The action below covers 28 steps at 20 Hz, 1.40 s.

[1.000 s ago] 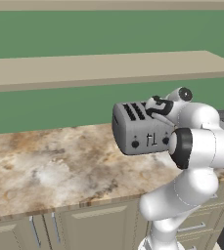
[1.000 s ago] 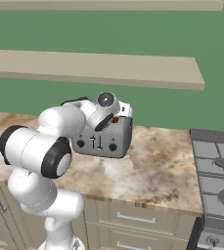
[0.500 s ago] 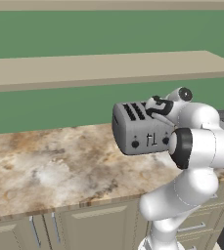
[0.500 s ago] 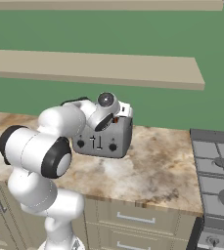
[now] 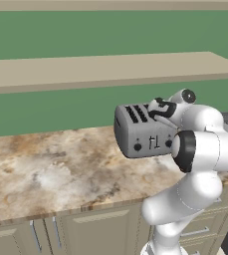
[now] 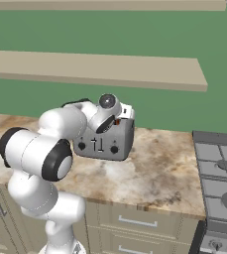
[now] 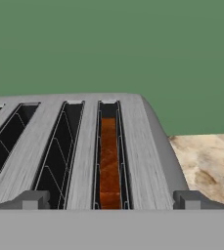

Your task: Start the toaster. Once the lever pops up, take the bread to the plate on the dining counter.

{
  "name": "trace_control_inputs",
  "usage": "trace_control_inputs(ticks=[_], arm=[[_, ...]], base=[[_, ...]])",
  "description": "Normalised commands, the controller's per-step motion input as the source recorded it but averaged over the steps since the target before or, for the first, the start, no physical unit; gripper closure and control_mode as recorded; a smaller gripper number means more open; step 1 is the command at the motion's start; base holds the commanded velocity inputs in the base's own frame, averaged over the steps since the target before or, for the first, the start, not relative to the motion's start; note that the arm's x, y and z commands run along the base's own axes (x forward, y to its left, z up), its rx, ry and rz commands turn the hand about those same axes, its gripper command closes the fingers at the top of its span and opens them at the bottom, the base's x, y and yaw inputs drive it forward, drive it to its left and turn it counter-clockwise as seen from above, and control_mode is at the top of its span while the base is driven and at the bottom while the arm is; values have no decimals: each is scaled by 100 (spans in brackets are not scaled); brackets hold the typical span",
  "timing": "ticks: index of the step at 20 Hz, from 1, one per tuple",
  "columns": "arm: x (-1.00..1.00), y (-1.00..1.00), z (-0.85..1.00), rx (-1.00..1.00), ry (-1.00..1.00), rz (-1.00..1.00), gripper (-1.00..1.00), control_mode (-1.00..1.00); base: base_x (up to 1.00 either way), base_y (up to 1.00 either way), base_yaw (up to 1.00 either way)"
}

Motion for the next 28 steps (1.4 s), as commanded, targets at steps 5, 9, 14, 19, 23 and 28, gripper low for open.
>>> trace_control_inputs(ticks=[5, 9, 14, 19, 23, 28], arm=[[0, 0, 0, 0, 0, 0, -100, -100], [0, 0, 0, 0, 0, 0, -100, -100], [0, 0, 0, 0, 0, 0, -100, -100], [0, 0, 0, 0, 0, 0, -100, -100], [0, 0, 0, 0, 0, 0, -100, -100], [0, 0, 0, 0, 0, 0, -100, -100]], base=[[0, 0, 0], [0, 0, 0], [0, 0, 0], [0, 0, 0], [0, 0, 0], [0, 0, 0]])
